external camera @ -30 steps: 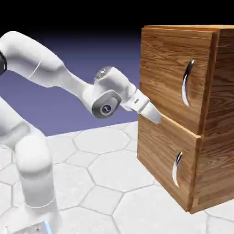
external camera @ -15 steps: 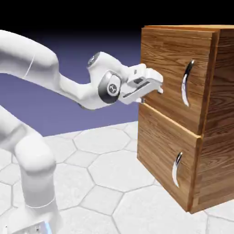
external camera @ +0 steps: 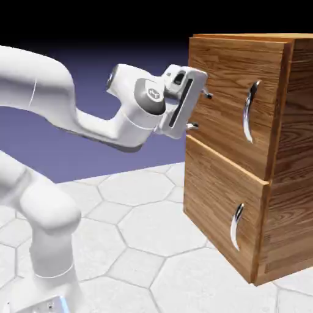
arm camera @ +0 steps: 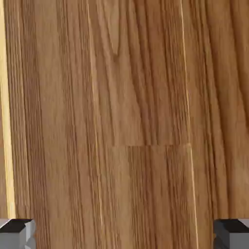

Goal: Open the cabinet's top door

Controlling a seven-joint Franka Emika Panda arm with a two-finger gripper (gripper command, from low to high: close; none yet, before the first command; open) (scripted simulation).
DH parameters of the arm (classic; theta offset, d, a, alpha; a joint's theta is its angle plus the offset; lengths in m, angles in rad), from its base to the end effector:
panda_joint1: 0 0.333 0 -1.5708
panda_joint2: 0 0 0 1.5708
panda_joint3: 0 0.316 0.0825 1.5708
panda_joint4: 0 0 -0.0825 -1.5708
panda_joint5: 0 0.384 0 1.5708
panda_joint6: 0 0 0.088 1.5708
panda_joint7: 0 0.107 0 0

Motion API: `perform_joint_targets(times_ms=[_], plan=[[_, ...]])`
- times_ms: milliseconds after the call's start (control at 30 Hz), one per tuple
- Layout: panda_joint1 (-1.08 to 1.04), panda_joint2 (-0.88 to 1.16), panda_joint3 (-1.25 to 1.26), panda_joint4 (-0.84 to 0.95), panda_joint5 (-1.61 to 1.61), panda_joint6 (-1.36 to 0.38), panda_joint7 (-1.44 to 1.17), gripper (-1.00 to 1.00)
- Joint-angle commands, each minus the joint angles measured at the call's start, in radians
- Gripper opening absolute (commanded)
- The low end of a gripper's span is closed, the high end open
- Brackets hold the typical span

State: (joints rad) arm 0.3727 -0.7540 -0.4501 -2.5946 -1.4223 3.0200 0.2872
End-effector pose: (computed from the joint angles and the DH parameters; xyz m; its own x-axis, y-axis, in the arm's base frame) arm 0.3634 0.0156 0.5695 0.2178 0.7586 0.6140 0.2766 -0.6513 0.7066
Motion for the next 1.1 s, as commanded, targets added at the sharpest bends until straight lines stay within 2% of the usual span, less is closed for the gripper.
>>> perform_joint_targets(times_ms=[0,1067], plan=[[0.011,-0.006,-0.014,0.007,-0.044,-0.001,-0.014,0.0],[0.364,-0.186,-0.454,0.217,-1.435,-0.017,-0.458,0.0]])
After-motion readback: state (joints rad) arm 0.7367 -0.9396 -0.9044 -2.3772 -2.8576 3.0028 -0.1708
